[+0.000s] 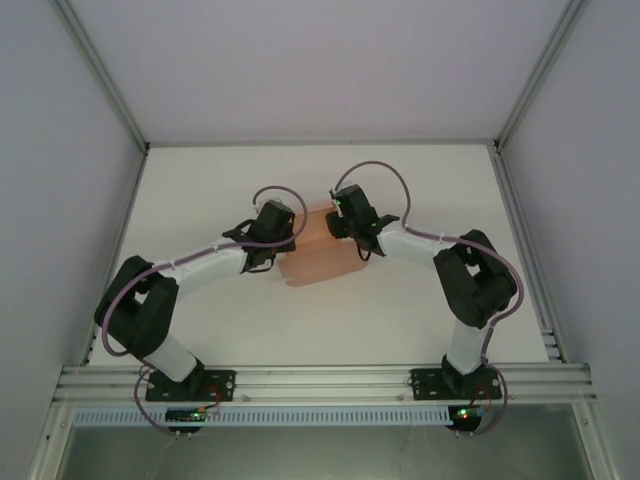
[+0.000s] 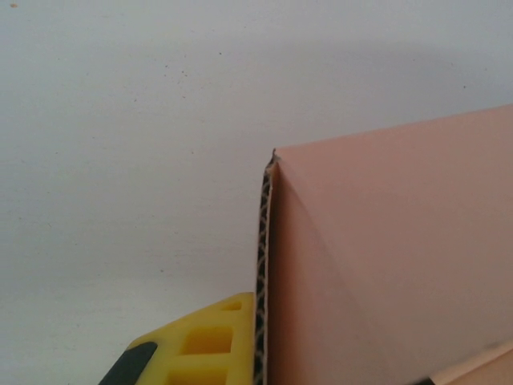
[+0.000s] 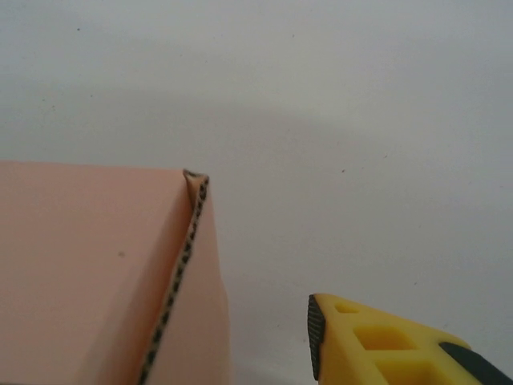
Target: Assemble paper box
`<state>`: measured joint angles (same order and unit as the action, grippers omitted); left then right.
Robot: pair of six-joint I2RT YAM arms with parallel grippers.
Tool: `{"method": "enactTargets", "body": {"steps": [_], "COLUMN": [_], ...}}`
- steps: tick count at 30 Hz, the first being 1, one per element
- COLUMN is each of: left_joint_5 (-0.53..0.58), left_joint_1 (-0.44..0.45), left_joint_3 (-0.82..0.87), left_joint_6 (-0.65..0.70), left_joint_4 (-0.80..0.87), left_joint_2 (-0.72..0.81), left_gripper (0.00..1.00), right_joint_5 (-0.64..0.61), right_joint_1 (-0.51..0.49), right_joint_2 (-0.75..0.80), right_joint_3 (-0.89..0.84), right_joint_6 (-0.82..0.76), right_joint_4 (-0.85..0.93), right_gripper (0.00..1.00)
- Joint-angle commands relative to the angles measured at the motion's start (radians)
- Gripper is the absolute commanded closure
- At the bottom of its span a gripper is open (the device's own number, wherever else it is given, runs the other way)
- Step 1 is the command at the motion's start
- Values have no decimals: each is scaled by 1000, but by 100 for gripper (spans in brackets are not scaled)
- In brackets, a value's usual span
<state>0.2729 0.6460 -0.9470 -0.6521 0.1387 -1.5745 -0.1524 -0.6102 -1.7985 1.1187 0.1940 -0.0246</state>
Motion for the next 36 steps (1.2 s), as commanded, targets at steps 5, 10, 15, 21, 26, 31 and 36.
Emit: {"method": "enactTargets", "body": {"steps": [5,10,15,21,26,31,36], "left_joint_5": [66,54,56,102,212,315,259], "left_joint_1": [-29,-29,-29,-30,-32,-34,-33], "left_joint_3": [-12,-15,-20,-35,-63,-60,-34], "left_joint_6": [-19,-17,-24,-65,-179,-266,-198], "left_joint_4": [-36,-35,-26,25,148,212,127], "left_joint_2": [37,34,36,30,17,18,25], "left_gripper": [100,100,100,100,100,100,100], "right_joint_5": [10,-59,-337,-721,-903,-827,-490], "right_joint_1": [27,20,-11,-54,-53,-29,-3], "right_joint_2": [40,44,7,-98,-130,-99,-1], "right_joint_3": [-39,-41,9,183,255,211,18], "right_joint_6": [31,48,49,234,521,518,313], "right_joint_4": [107,107,133,449,675,603,190], "right_gripper": [72,80,100,100,100,100,91]}}
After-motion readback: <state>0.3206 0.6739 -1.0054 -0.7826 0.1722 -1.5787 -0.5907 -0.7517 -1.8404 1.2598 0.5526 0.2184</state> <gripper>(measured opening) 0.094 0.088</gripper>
